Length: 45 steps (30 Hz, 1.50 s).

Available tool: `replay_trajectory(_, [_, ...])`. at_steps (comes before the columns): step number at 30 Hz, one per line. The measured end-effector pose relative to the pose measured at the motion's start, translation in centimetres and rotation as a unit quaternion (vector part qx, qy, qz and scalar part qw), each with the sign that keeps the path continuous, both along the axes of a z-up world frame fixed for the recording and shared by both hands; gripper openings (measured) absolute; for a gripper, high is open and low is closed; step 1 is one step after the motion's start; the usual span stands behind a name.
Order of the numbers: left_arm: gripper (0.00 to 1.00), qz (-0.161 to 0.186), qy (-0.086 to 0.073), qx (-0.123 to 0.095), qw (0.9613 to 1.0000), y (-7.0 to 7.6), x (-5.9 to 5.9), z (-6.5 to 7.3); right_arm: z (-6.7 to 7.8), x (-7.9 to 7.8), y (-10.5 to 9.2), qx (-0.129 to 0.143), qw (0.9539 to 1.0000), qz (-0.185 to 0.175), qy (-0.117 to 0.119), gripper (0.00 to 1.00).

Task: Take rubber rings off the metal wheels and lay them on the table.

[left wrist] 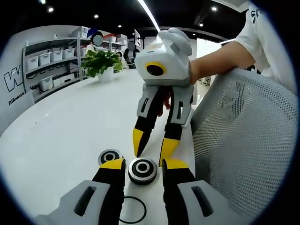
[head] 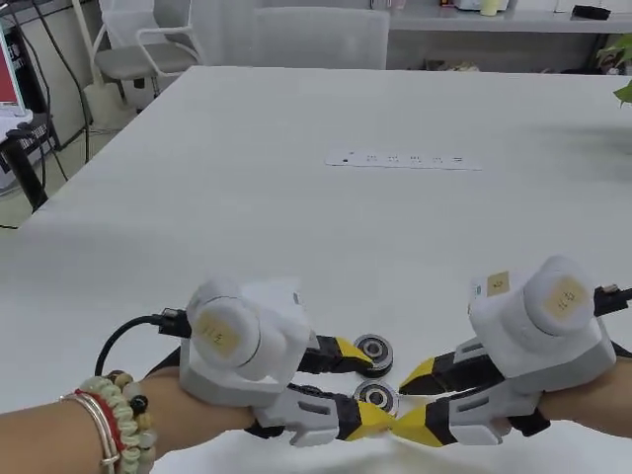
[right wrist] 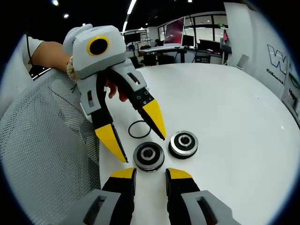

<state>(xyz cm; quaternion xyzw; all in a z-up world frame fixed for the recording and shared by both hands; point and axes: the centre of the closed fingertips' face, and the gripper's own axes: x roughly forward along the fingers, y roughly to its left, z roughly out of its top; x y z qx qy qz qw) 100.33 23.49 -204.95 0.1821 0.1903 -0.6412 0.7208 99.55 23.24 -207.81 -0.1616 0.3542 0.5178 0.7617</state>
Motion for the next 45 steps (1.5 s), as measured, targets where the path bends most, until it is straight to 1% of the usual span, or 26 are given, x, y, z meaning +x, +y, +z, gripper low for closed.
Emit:
replay_trajectory(2, [0.24, -0.004, 0.004, 0.002, 1.0, -0.1, -0.2, -0.1, 0.0, -0.1, 0.2, 0.002, 1.0, 0.003, -0.001, 0.23])
replay_trajectory(4, [0.2, -0.003, 0.003, 0.008, 1.0, 0.0, -0.3, -0.4, 0.0, -0.2, 0.4, 0.004, 1.0, 0.008, -0.003, 0.22])
replay_trajectory(8, [0.19, 0.0, -0.002, 0.02, 0.9998, 0.1, 0.0, -1.0, -0.1, -0.2, 0.7, 0.003, 0.9999, 0.012, -0.007, 0.22])
replay_trajectory(9, [0.18, 0.003, -0.001, 0.022, 0.9998, 0.2, 0.0, -1.1, -0.1, -0.2, 0.7, 0.003, 0.9999, 0.013, -0.008, 0.22])
replay_trajectory(10, [0.16, 0.012, 0.0, 0.012, 0.9999, 0.1, 0.3, -0.9, -0.1, -0.2, 0.7, 0.003, 0.9999, 0.012, -0.008, 0.22])
replay_trajectory(11, [0.15, 0.02, 0.007, 0.017, 0.9996, 0.3, 0.4, -1.0, -0.1, -0.2, 0.7, 0.003, 0.9999, 0.013, -0.009, 0.22])
replay_trajectory(12, [0.13, 0.02, 0.006, 0.014, 0.9997, 0.2, 0.6, -1.0, -0.1, -0.2, 0.7, 0.003, 0.9998, 0.014, -0.011, 0.22])
replay_trajectory(13, [0.12, 0.021, 0.004, 0.016, 0.9997, 0.3, 0.6, -1.0, -0.2, -0.1, 0.7, 0.003, 0.9999, 0.013, -0.01, 0.22])
replay_trajectory(14, [0.12, 0.016, -0.001, 0.017, 0.9997, 0.3, 0.5, -1.0, -0.2, -0.1, 0.6, 0.003, 0.9999, 0.011, -0.01, 0.22])
replay_trajectory(15, [0.12, 0.01, -0.011, 0.021, 0.9997, 0.3, 0.4, -1.1, -0.1, 0.0, 0.6, 0.004, 0.9999, 0.01, -0.011, 0.22])
replay_trajectory(16, [0.12, 0.009, -0.014, 0.021, 0.9996, 0.3, 0.3, -1.0, -0.1, 0.0, 0.6, 0.005, 0.9999, 0.009, -0.012, 0.22])
replay_trajectory(18, [0.1, 0.008, -0.01, 0.021, 0.9997, 0.2, 0.3, -1.0, -0.1, 0.1, 0.6, 0.008, 0.9999, 0.006, -0.012, 0.22])
replay_trajectory(20, [0.09, 0.004, -0.014, 0.021, 0.9997, 0.2, 0.2, -1.0, 0.0, 0.1, 0.7, 0.01, 0.9999, 0.006, -0.012, 0.22])
replay_trajectory(21, [0.08, 0.002, -0.013, 0.021, 0.9997, 0.2, 0.1, -1.1, 0.0, 0.1, 0.7, 0.01, 0.9999, 0.006, -0.013, 0.22])
replay_trajectory(22, [0.08, 0.003, -0.01, 0.02, 0.9997, 0.2, 0.0, -1.1, 0.0, 0.1, 0.8, 0.011, 0.9998, 0.006, -0.013, 0.23])
replay_trajectory(28, [0.08, 0.004, -0.009, 0.022, 0.9997, 0.2, 0.1, -1.1, -0.1, 0.1, 1.2, 0.018, 0.9997, 0.006, -0.017, 0.25])
replay_trajectory(31, [0.08, 0.003, -0.009, 0.021, 0.9997, 0.2, 0.1, -1.1, -0.1, 0.2, 1.1, 0.015, 0.9996, 0.009, -0.022, 0.23])
replay_trajectory(33, [0.08, 0.003, -0.01, 0.022, 0.9997, 0.1, 0.1, -1.1, -0.1, 0.1, 0.9, 0.014, 0.9998, 0.006, -0.015, 0.22])
replay_trajectory(37, [0.08, 0.002, -0.011, 0.023, 0.9997, 0.1, 0.1, -1.0, -0.1, 0.0, 0.6, 0.009, 0.9998, 0.012, -0.015, 0.19])
replay_trajectory(41, [0.08, 0.004, -0.008, 0.021, 0.9997, 0.1, 0.1, -1.0, -0.1, -0.1, 0.4, 0.005, 0.9996, 0.021, -0.019, 0.17])
replay_trajectory(45, [0.08, 0.003, -0.009, 0.021, 0.9997, 0.1, 0.1, -1.0, -0.1, -0.1, 0.5, 0.002, 0.9994, 0.026, -0.023, 0.16])
